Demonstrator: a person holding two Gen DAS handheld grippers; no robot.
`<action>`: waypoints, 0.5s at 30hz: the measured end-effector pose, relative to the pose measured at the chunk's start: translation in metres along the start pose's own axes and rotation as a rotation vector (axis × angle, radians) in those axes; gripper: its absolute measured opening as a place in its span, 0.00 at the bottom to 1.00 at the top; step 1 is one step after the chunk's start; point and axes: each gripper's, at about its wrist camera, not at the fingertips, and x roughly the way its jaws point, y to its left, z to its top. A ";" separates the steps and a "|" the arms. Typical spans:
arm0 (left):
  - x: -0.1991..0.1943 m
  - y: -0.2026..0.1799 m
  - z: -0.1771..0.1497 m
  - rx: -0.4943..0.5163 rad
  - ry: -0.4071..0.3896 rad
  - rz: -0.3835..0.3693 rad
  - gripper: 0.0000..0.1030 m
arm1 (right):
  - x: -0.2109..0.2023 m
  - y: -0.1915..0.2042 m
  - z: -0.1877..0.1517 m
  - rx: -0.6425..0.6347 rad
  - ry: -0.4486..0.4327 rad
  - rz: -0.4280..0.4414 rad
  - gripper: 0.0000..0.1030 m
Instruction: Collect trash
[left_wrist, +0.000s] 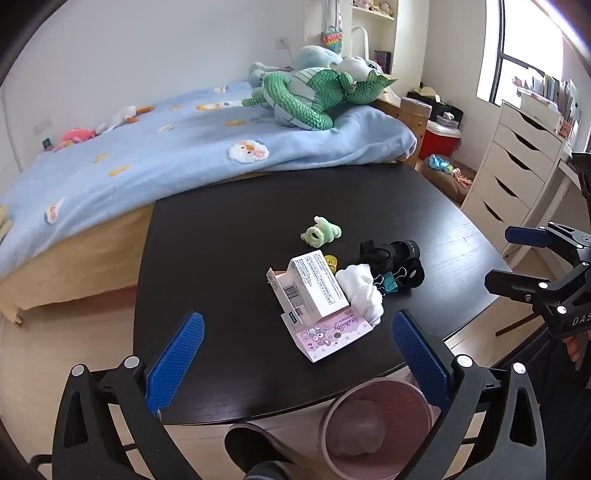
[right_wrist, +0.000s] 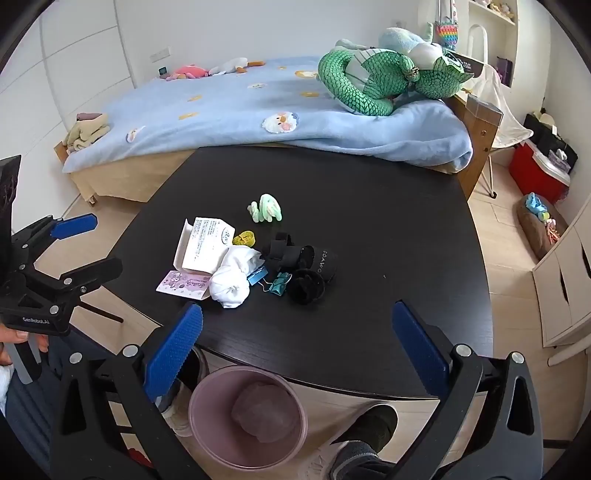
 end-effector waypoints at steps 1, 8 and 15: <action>0.000 0.000 0.000 -0.002 0.001 -0.002 0.95 | 0.000 0.000 0.000 -0.003 0.000 -0.010 0.97; 0.001 0.003 -0.003 -0.018 0.000 -0.001 0.95 | 0.000 0.001 -0.001 -0.001 0.001 -0.053 0.97; 0.005 0.001 -0.004 -0.017 0.011 0.011 0.95 | 0.000 -0.001 0.000 0.001 -0.005 -0.059 0.97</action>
